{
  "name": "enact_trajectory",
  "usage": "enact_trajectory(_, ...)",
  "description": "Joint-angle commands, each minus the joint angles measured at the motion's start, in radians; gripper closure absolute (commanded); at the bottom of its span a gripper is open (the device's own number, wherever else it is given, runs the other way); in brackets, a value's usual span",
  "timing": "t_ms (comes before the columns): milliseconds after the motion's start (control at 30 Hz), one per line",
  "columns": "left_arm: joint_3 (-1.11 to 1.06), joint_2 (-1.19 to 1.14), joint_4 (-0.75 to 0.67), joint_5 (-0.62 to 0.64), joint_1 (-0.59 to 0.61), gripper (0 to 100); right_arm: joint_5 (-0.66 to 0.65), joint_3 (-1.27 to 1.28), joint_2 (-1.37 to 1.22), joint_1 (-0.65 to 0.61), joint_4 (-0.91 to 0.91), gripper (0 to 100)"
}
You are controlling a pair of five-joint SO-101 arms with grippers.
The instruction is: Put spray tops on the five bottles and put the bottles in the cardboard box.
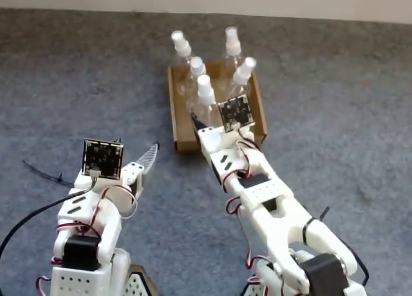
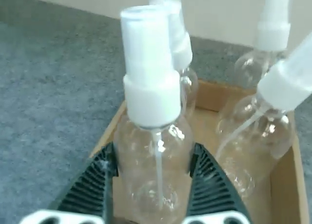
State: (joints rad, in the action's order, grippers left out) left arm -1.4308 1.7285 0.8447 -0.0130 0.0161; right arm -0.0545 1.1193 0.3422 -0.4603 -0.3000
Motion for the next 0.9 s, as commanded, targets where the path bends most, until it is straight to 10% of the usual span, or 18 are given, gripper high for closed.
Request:
enact_trajectory(0, 0.007, 0.001, -0.020, 0.011, -0.018, 75, 0.000, -0.016, -0.022, -0.008, -0.028, 99.4)
enact_trajectory(867, 0.007, 0.001, -0.023, 0.008, -0.018, 75, -0.009, -0.013, -0.028, -0.010, -0.027, 84.6)
